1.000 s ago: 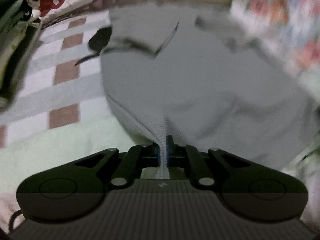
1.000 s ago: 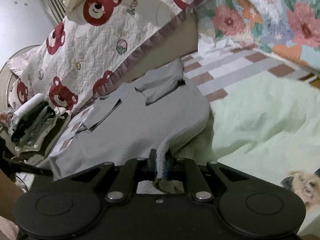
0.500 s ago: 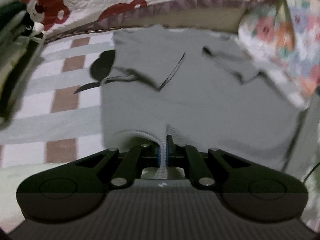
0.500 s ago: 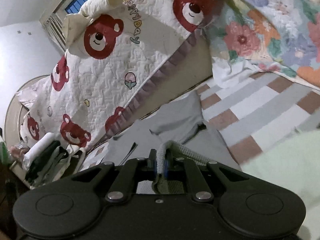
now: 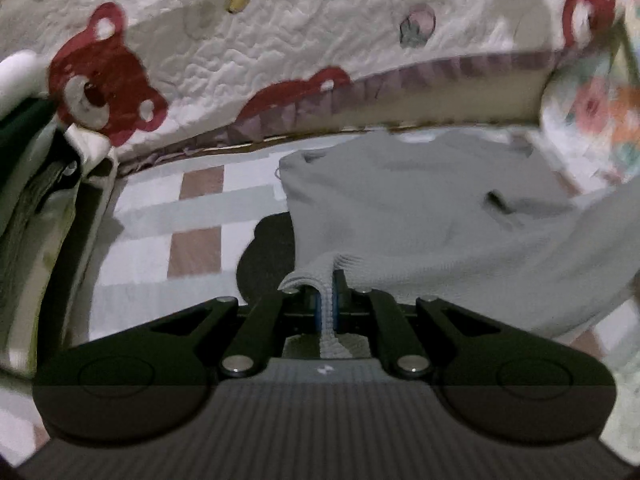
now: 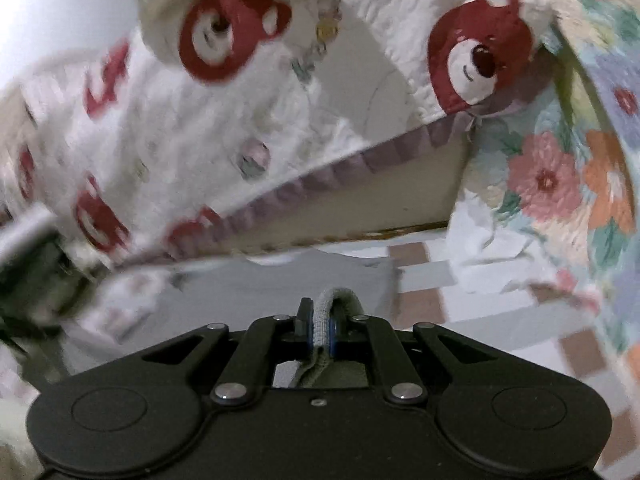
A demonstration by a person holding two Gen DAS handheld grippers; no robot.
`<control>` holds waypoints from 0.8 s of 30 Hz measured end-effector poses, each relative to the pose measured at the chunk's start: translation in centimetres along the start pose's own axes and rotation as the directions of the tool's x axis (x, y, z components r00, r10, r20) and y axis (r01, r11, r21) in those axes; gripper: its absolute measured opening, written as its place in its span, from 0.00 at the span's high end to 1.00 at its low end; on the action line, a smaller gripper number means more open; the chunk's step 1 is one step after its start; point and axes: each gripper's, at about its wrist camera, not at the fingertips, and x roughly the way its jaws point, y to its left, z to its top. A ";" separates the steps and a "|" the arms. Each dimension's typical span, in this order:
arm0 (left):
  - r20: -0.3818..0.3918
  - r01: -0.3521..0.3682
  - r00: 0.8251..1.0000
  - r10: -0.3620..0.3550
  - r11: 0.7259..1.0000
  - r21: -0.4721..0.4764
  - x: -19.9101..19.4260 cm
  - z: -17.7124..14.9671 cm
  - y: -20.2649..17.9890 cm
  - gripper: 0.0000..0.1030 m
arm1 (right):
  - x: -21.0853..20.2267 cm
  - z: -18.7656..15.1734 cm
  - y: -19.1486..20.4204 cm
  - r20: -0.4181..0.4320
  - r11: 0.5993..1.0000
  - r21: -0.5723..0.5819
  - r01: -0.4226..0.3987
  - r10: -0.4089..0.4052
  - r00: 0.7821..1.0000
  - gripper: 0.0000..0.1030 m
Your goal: Fold clothes
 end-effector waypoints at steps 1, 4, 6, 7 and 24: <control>-0.010 0.023 1.000 -0.023 1.000 -0.003 1.2 0.4 0.0 0.96 | 1.4 0.8 -0.8 -0.035 1.000 0.019 0.020 -0.019 0.999 0.91; 0.013 0.098 0.995 -0.098 0.987 -0.128 4.2 0.7 1.6 0.96 | 5.7 2.1 -2.4 -0.118 0.994 0.075 0.074 -0.065 0.991 0.91; 0.041 0.119 0.993 -0.113 0.974 -0.190 5.9 0.2 2.7 0.96 | 8.3 2.3 -2.6 -0.153 0.991 0.084 0.107 -0.093 0.984 0.91; 0.059 0.122 0.992 -0.112 0.969 -0.214 6.7 -0.4 3.3 0.96 | 9.6 2.1 -2.4 -0.164 0.989 0.098 0.115 -0.098 0.982 0.91; 0.041 0.254 0.965 -0.258 0.893 -0.371 9.6 -2.7 4.5 0.95 | 10.7 -2.2 -1.6 -0.104 0.983 0.008 0.186 -0.184 0.977 0.89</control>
